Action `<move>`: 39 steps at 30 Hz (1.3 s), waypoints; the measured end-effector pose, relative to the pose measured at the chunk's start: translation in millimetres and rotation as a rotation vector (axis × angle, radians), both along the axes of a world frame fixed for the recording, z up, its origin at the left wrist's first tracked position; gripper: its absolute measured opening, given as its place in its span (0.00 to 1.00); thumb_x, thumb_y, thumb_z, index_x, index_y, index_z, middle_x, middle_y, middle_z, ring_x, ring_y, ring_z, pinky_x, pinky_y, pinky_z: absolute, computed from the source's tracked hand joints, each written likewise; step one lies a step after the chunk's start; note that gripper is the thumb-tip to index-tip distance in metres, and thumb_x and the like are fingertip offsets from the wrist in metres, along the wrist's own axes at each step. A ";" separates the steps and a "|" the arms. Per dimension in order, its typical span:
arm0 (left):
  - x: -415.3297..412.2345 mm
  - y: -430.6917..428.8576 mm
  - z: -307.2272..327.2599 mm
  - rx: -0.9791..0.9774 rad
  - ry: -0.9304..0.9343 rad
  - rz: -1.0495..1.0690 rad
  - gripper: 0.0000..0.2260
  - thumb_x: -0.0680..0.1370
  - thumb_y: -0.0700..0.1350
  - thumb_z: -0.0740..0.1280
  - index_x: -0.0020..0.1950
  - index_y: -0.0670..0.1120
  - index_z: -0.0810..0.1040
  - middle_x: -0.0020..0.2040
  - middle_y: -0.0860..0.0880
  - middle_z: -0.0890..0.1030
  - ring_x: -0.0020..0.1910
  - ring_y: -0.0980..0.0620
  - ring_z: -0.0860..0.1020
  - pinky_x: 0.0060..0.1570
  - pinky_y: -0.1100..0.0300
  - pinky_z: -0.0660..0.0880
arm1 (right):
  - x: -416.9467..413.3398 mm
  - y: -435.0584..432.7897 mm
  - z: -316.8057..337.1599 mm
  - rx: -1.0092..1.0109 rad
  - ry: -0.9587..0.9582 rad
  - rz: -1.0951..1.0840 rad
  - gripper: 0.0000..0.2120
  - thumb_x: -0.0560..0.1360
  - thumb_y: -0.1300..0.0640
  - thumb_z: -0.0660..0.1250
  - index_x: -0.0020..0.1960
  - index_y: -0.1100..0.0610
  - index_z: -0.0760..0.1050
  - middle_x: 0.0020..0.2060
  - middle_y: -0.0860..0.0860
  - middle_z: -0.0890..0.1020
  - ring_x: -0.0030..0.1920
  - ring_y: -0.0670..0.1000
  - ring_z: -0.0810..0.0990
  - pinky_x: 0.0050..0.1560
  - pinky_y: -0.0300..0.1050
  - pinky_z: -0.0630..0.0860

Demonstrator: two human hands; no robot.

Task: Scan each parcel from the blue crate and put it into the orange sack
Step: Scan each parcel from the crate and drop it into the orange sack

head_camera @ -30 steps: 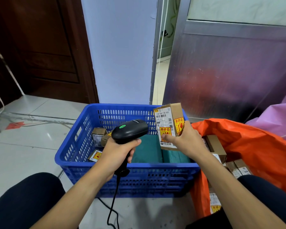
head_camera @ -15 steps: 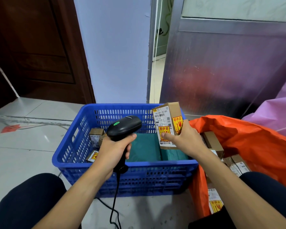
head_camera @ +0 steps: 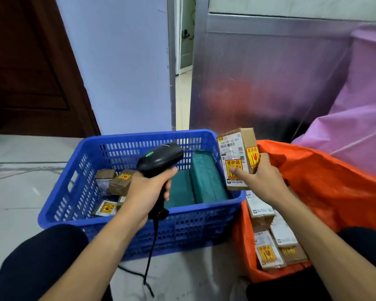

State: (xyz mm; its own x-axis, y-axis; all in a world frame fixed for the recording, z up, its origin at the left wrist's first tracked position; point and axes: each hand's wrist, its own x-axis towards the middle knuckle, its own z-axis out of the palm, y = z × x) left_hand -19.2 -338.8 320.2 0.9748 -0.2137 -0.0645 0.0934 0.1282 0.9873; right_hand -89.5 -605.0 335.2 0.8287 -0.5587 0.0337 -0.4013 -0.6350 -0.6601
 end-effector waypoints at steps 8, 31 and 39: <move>-4.7 -37.4 -3.1 -0.021 0.131 -0.174 0.07 0.79 0.43 0.73 0.43 0.43 0.79 0.31 0.46 0.76 0.25 0.50 0.70 0.27 0.59 0.71 | -33.4 -53.3 -12.9 0.101 0.006 -0.183 0.37 0.72 0.37 0.73 0.73 0.51 0.62 0.63 0.54 0.81 0.59 0.59 0.81 0.62 0.61 0.78; -19.6 -148.3 -60.3 0.201 0.291 -0.430 0.06 0.79 0.42 0.72 0.43 0.42 0.79 0.34 0.45 0.78 0.27 0.50 0.72 0.29 0.57 0.73 | -88.5 -147.9 -132.7 0.559 0.037 -0.742 0.22 0.65 0.37 0.73 0.51 0.50 0.75 0.44 0.51 0.86 0.46 0.55 0.86 0.55 0.60 0.83; -21.0 -160.1 -68.6 0.245 0.288 -0.526 0.06 0.79 0.41 0.72 0.44 0.41 0.80 0.34 0.45 0.79 0.27 0.51 0.73 0.30 0.57 0.73 | -93.7 -152.6 -140.5 0.407 0.157 -0.776 0.21 0.74 0.38 0.67 0.59 0.51 0.78 0.53 0.54 0.85 0.54 0.58 0.83 0.59 0.56 0.79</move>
